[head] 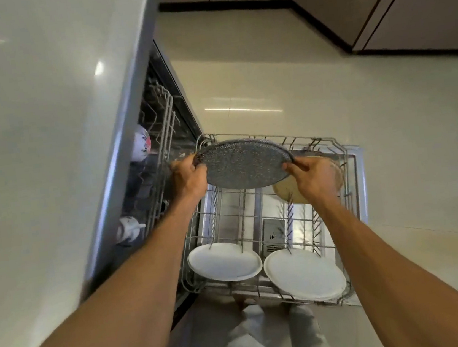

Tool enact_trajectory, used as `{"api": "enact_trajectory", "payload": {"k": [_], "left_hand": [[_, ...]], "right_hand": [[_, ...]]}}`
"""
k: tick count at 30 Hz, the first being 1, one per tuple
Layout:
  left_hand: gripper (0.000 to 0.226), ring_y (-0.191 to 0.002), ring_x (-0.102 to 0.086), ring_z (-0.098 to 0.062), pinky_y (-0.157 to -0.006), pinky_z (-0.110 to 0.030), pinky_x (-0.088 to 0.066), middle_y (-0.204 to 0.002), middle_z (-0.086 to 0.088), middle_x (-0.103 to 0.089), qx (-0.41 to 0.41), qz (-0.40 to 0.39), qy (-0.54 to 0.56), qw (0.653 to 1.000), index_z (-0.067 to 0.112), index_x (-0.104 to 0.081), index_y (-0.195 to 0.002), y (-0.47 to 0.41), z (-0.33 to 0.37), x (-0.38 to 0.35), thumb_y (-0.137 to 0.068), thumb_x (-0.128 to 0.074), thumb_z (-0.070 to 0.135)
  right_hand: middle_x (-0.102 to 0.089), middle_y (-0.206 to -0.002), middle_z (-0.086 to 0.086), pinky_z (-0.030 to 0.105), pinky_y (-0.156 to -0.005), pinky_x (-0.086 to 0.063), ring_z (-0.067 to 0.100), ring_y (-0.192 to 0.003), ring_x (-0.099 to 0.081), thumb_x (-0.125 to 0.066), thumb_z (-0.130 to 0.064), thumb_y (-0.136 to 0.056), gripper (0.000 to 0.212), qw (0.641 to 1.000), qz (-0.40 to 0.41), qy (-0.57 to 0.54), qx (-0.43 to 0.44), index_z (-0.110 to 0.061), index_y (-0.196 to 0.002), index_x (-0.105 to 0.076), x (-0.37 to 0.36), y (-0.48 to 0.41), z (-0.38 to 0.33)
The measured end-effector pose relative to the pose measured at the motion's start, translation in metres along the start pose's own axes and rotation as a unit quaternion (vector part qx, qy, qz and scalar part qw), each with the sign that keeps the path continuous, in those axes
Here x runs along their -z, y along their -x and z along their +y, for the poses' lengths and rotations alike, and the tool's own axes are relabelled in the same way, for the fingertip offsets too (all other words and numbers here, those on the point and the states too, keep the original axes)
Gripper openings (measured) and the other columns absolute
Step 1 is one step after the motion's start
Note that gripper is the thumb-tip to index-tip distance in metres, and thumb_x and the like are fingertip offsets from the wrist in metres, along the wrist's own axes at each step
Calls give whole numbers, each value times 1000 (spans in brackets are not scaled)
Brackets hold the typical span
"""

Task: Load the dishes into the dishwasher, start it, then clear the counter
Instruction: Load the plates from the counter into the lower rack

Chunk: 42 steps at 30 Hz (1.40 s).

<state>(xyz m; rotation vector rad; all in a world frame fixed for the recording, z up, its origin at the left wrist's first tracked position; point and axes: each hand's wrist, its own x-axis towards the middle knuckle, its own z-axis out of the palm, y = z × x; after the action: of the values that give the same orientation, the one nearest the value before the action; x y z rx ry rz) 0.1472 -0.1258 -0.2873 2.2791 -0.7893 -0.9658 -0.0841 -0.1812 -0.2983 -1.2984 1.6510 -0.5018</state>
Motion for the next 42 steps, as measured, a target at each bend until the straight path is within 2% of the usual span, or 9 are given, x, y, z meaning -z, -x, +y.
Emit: {"api": "enact_trajectory", "payload": {"k": [2,5,9,13,23,29,34,38,42], "left_hand": [[18,-80,-50,-19,-72,-36,-50,-113,-18,-52,20,10,-7,1000,15,-65,-105,-27,-21,-19,-93,-55,25],[27,-86,-51,-18,-81,-34,-52,-119,-13,-50,29,7,-13,999,17,-62,-118,-60,-42,-45,-95,-54,30],[31,-90,-54,-8,-65,-19,-38,-116,-2,-58,34,-16,31,999,17,-55,-129,-92,-62,-75,-100,-47,24],[34,-106,-55,-15,-82,-27,-40,-120,0,-58,40,-13,35,998,18,-53,-132,-115,-80,-94,-100,-47,25],[26,-83,-50,4,-61,-14,-34,-104,9,-58,59,-28,43,997,17,-58,-123,-146,-102,-101,-101,-46,20],[24,-84,-53,0,-63,-15,-37,-108,5,-62,69,-34,47,996,18,-60,-119,-152,-112,-108,-99,-48,16],[25,-91,-54,-7,-63,-17,-37,-114,0,-63,83,-41,35,995,18,-60,-120,-154,-125,-109,-98,-49,15],[31,-86,-51,1,-65,-15,-35,-112,7,-59,80,-44,27,995,21,-56,-127,-155,-127,-112,-98,-48,13],[49,-119,-51,-13,-102,-29,-39,-135,4,-54,98,-52,26,994,22,-42,-143,-153,-125,-112,-95,-51,15]], "right_hand": [[-73,-104,3,21,-79,-49,9,-81,-60,-69,-21,-89,32,1000,-8,-12,-6,-9,-118,-69,-20,-21,16],[-70,-95,-3,26,-81,-52,9,-80,-61,-69,-21,-89,31,999,-6,-34,-20,-9,-117,-69,-46,-51,42],[-65,-86,-8,13,-60,-48,12,-78,-66,-69,-23,-89,30,999,-12,-29,-28,-10,-116,-70,-75,-85,73],[-67,-88,-7,9,-50,-46,10,-76,-66,-67,-22,-90,29,998,-21,-30,-42,-10,-116,-68,-95,-106,91],[-59,-73,-14,10,-45,-45,11,-86,-66,-68,-25,-89,26,997,-38,-7,-74,-11,-110,-70,-126,-122,106],[-64,-79,-3,19,-51,-44,7,-57,-51,-62,-27,-93,23,994,-58,13,-88,-10,-108,-70,-139,-126,117],[-58,-69,-1,23,-49,-37,9,-52,-42,-57,-27,-98,23,990,-92,35,-103,-9,-100,-70,-144,-124,126],[-65,-81,8,36,-67,-49,13,-61,-49,-51,-25,-101,30,988,-112,14,-103,-2,-107,-69,-143,-123,126],[-64,-121,16,42,-94,-51,28,-110,-62,-45,-16,-103,28,979,-152,-13,-132,-2,-122,-60,-142,-117,119]]}}
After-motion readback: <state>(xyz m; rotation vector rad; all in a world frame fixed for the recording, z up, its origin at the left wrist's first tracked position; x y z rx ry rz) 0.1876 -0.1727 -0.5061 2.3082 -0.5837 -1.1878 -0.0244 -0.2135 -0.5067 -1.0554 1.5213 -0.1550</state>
